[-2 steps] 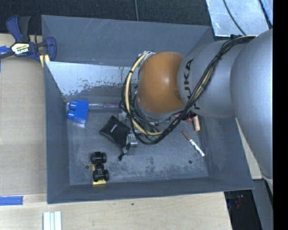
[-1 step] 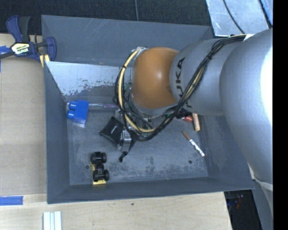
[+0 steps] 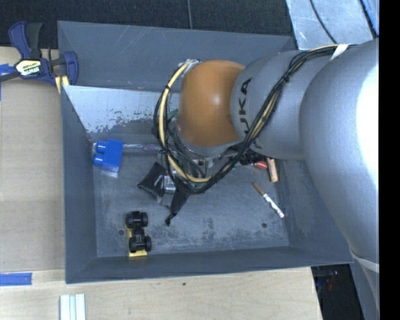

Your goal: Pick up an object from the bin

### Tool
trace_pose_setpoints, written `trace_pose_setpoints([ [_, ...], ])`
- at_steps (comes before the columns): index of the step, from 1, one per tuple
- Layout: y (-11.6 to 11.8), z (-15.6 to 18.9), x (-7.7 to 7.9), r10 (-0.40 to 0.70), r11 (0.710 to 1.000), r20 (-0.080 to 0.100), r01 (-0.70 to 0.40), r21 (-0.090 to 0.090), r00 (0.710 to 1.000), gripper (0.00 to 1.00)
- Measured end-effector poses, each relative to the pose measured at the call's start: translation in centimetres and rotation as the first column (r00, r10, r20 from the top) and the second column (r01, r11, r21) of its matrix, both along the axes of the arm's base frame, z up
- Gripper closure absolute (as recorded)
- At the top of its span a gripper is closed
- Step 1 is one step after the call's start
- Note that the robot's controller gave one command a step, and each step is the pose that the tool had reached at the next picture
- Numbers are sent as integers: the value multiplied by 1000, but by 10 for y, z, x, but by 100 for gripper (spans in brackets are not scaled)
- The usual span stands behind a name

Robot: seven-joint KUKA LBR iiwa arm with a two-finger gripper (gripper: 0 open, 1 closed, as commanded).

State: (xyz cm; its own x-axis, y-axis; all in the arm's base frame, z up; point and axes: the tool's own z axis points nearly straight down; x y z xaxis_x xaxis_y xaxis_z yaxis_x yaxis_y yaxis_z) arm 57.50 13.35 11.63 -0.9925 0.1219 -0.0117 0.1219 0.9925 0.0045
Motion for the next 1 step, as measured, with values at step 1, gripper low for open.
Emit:
trace_pose_setpoints([
  [1,-39,-48,18,-47,999,1,47,-1,999,0],
])
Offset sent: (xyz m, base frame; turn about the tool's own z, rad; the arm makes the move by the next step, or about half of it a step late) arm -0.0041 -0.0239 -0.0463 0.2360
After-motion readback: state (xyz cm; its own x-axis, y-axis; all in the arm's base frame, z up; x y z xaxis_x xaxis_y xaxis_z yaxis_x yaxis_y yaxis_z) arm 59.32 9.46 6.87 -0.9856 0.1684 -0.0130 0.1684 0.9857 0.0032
